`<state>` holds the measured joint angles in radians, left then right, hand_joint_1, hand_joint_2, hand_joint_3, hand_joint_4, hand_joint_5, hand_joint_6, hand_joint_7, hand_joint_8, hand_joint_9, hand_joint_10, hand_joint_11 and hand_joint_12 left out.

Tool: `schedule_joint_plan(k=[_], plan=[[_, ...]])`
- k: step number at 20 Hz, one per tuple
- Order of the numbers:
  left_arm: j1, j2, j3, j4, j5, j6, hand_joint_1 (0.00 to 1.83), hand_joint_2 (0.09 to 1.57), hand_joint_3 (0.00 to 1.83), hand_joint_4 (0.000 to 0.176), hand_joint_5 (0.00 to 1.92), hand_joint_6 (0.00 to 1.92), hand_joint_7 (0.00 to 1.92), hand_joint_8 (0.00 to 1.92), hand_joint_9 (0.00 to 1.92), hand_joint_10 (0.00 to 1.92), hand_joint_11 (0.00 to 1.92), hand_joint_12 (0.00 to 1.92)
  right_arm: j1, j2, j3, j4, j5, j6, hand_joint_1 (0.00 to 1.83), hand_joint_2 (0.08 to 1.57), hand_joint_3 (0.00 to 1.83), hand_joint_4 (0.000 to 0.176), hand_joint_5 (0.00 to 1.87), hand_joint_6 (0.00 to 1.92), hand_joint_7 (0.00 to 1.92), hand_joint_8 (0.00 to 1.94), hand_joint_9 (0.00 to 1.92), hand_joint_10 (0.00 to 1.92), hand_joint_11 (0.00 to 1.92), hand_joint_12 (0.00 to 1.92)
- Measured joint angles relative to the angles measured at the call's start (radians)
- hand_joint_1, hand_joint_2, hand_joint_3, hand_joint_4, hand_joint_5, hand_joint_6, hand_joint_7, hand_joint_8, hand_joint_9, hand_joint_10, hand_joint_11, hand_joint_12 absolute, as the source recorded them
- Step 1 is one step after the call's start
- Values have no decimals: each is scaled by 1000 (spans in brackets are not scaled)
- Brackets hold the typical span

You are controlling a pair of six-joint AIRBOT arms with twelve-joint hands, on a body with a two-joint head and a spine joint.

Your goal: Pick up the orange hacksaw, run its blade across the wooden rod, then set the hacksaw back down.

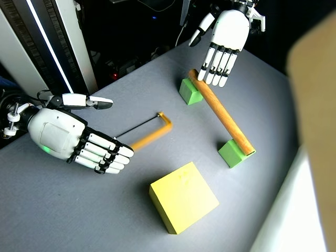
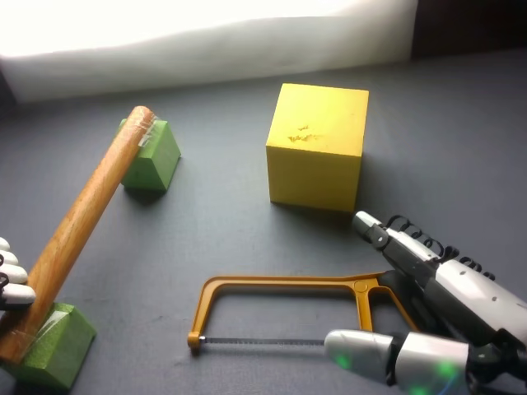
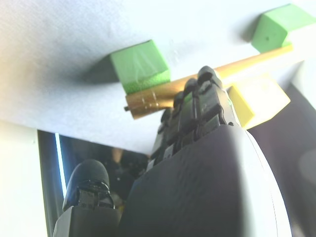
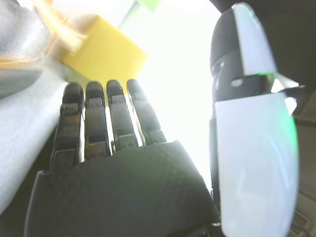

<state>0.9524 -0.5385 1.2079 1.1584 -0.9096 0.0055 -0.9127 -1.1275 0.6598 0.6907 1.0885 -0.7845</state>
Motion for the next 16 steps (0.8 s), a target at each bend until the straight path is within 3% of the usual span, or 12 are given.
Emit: schedule_joint_plan(k=[1, 3, 8, 11, 14, 16], plan=[[0, 0, 0, 0, 0, 0, 0, 1233, 1, 0, 0, 0, 0, 0, 0, 0, 5, 9, 0, 2, 0, 9, 11, 0, 558, 935, 0, 0, 28, 7, 0, 0, 0, 0, 77, 46], [0, 0, 0, 0, 0, 0, 12, 1224, 0, 0, 27, 7, 13, 3, 7, 2, 25, 22, 0, 18, 9, 11, 20, 0, 543, 943, 4, 0, 39, 1, 2, 0, 0, 0, 2, 330], [-21, -1, 0, -26, 0, 9, 0, 1237, 4, 0, 16, 2, 0, 0, 0, 0, 4, 17, -1, 74, 45, -3, 30, 46, 600, 952, 2, 0, 78, 5, 39, 3, 23, 4, 0, 447], [-58, -10, 3, -94, -5, 19, 17, 1239, 4, 0, 2, 0, 0, 0, 0, 0, 0, 3, -1, 108, 56, -40, 24, 66, 586, 965, 4, 0, 90, 5, 57, 5, 46, 8, 0, 486], [-102, -19, 18, -100, -32, 20, 3, 1236, 1, 0, 40, 13, 8, 3, 16, 6, 31, 15, 30, 151, 111, -164, -87, 105, 668, 945, 0, 0, 139, 7, 130, 8, 134, 17, 0, 686], [-128, -19, 20, -103, -55, 19, 13, 1242, 2, 0, 55, 13, 29, 9, 44, 14, 61, 34, 92, 175, 160, -313, -203, 143, 578, 990, 4, 0, 239, 12, 276, 14, 293, 30, 0, 942]])
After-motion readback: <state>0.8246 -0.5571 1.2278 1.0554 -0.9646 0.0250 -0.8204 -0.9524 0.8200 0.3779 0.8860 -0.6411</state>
